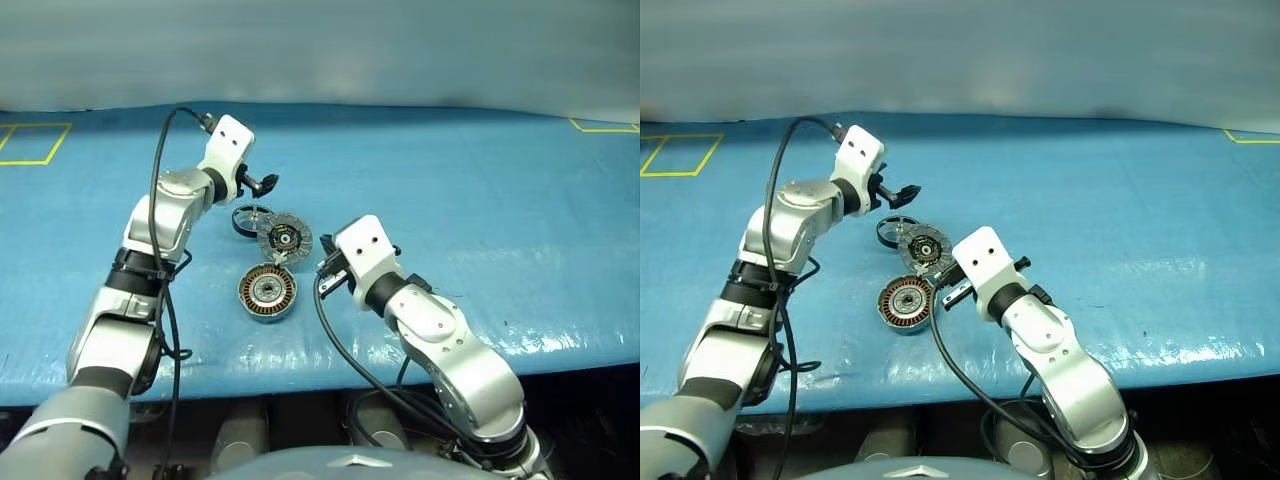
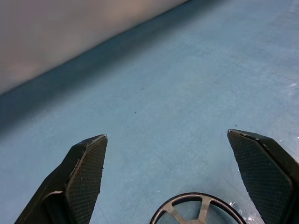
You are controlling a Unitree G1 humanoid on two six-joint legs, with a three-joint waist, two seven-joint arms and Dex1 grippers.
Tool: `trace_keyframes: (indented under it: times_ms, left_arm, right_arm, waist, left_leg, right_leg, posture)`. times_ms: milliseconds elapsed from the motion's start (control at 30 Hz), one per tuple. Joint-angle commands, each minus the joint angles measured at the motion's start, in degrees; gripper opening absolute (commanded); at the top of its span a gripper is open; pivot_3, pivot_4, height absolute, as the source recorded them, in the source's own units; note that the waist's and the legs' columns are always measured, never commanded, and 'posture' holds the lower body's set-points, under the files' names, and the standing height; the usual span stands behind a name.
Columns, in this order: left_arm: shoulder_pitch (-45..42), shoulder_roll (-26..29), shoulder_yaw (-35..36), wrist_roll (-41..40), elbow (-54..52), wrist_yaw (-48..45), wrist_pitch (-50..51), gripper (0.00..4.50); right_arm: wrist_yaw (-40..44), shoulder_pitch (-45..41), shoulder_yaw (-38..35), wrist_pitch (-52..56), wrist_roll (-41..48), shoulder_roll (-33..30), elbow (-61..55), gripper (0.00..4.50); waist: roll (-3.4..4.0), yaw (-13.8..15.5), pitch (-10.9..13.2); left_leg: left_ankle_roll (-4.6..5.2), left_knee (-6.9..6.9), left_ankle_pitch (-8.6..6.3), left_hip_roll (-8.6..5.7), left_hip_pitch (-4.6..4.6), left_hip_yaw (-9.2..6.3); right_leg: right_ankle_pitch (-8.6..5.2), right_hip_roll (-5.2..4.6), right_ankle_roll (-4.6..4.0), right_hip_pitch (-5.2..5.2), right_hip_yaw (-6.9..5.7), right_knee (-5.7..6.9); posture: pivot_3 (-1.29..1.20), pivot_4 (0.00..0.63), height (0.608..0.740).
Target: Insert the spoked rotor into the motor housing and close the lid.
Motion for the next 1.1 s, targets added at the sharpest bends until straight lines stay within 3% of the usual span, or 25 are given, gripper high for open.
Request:
trace_keyframes:
  times_ms: [33, 367, 667, 1100]
  left_arm:
    - [-4.27, 2.23, -3.06, 5.23, 6.57, -4.70, -4.56, 4.50]
    - [-13.94, 4.39, -11.02, 14.67, 20.44, -21.27, -14.16, 4.50]
    - [-21.26, 2.88, -16.40, 22.25, 35.64, -33.59, -24.47, 4.50]
    - [-27.04, -0.12, -18.13, 28.96, 46.43, -41.36, -33.06, 4.50]
  right_arm:
    - [-0.66, -0.15, 0.06, -1.38, -0.13, 0.64, -1.62, 0.03]
    - [-0.43, -0.72, 0.24, -3.33, 0.26, 1.21, -0.10, 0.03]
    - [0.56, 0.47, 0.86, -6.35, 0.95, 1.37, 0.98, 0.03]
    - [0.02, 7.36, 1.10, -12.17, 0.60, 0.89, 4.07, 0.03]
  waist:
    - [0.00, -0.13, 0.00]
    - [-0.01, -0.05, 0.01]
    - [-0.04, -0.10, 0.03]
    - [-0.19, -0.12, 0.12]
  left_leg:
    - [0.00, -0.01, 0.00, 0.00, 0.00, 0.01]
    - [0.01, -0.04, 0.00, -0.01, -0.30, 0.01]
    - [0.02, -0.04, 0.00, 0.00, -0.32, 0.00]
    - [0.06, 0.11, -0.02, -0.02, -0.40, -0.02]
  right_leg:
    - [0.00, 0.00, 0.00, -0.01, 0.00, 0.00]
    - [-0.02, 0.00, 0.01, -0.31, 0.02, 0.03]
    - [-0.05, 0.03, 0.02, -0.34, 0.02, 0.07]
    - [-0.10, 0.03, 0.09, -0.34, 0.04, 0.15]
  posture:
    - [0.00, 0.150, 0.740]
    - [0.00, 0.150, 0.740]
    - [0.00, 0.150, 0.740]
    - [0.00, 0.150, 0.740]
